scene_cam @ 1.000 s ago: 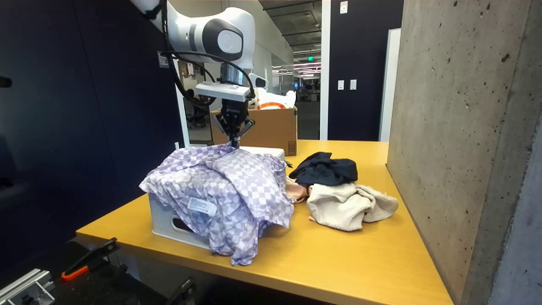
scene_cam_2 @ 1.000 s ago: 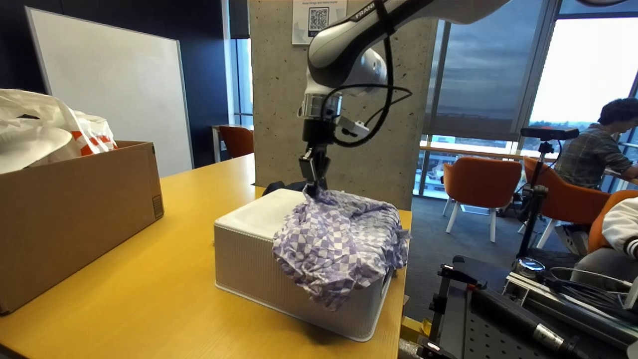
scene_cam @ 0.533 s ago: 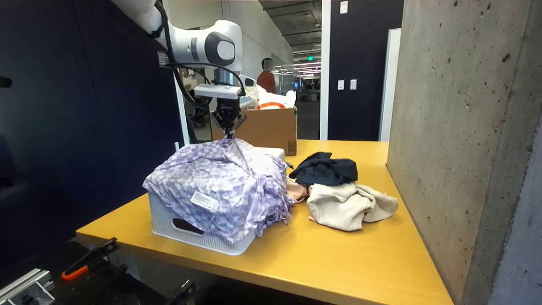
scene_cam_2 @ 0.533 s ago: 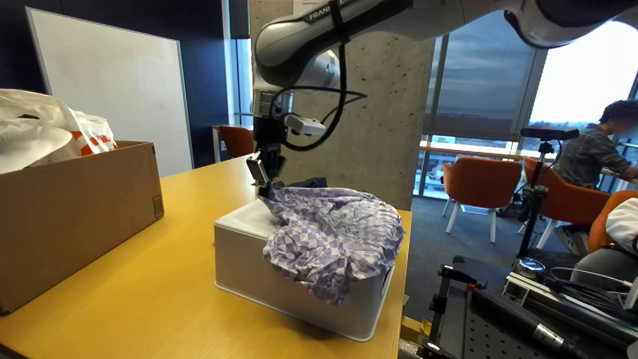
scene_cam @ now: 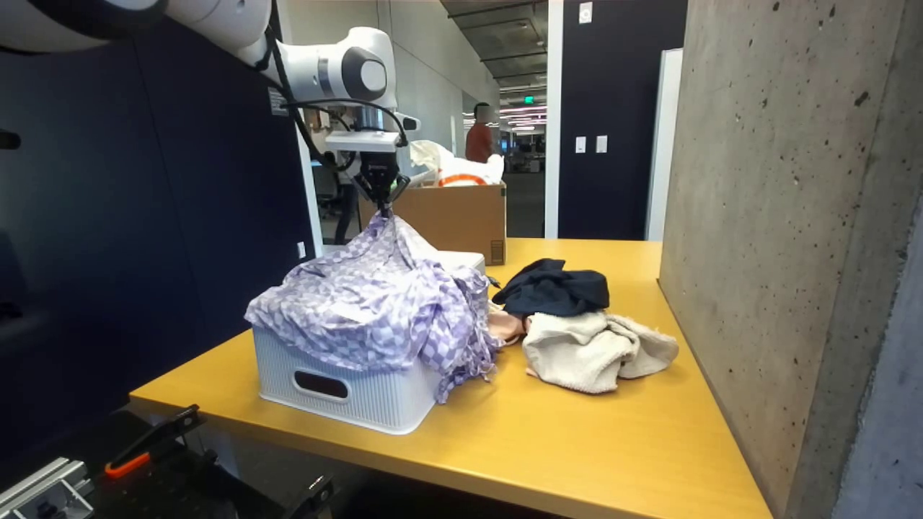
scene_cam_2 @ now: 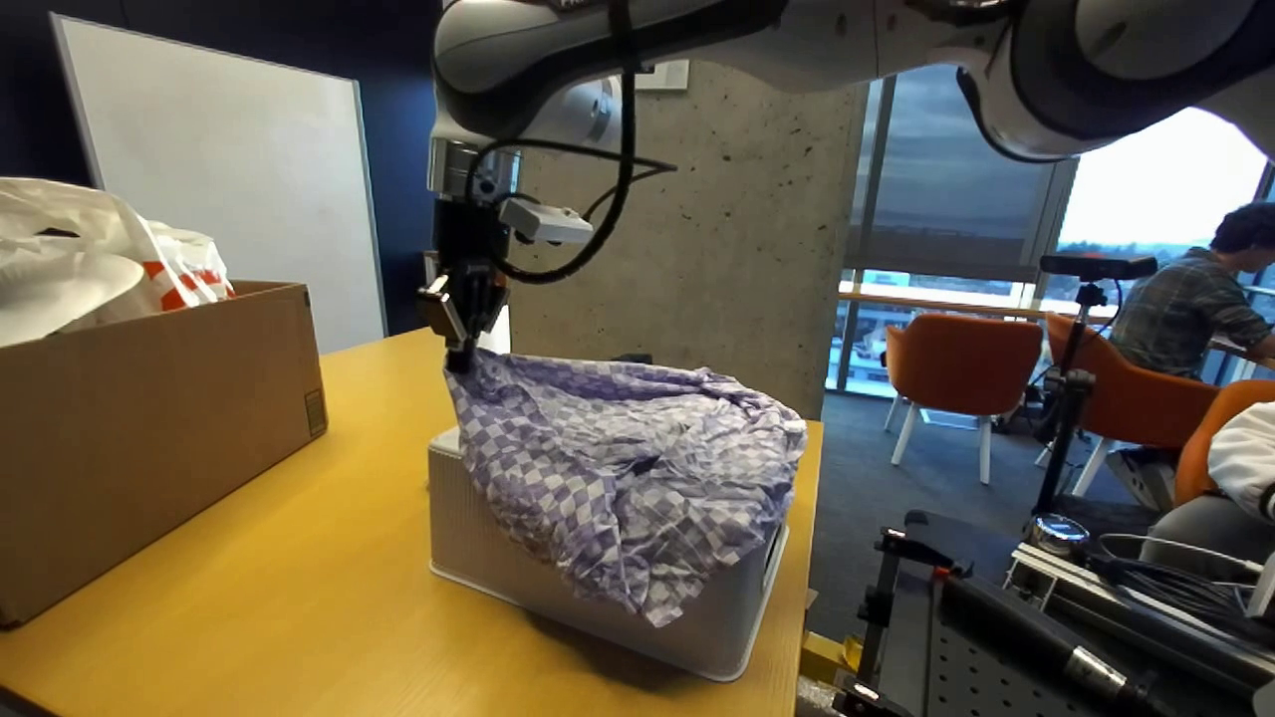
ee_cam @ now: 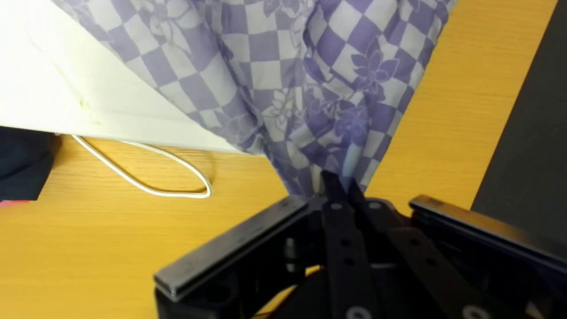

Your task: Cover the top of the basket fully with the purple cloth

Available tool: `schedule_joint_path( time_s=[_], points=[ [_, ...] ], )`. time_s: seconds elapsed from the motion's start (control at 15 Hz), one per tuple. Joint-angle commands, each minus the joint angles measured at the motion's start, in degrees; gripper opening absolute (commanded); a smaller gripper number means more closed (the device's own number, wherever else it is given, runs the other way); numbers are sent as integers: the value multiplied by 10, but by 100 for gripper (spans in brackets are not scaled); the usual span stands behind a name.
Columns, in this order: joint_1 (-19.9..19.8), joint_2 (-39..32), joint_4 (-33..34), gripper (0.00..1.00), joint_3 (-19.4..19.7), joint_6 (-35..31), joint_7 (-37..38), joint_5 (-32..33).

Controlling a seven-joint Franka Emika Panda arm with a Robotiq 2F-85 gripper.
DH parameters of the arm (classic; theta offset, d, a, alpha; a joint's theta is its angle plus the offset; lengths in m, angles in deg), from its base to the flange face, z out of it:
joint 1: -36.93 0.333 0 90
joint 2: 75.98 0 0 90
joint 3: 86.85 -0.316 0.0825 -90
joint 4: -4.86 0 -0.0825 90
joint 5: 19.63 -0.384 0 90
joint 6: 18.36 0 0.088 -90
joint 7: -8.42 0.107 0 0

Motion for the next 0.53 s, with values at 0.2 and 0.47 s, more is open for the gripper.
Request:
schedule_joint_path(
  time_s=[0.2,0.47],
  points=[
    [3,-119,157,0,-9,21,-3,7],
    [15,-137,179,29,1,15,2,4]
  ],
)
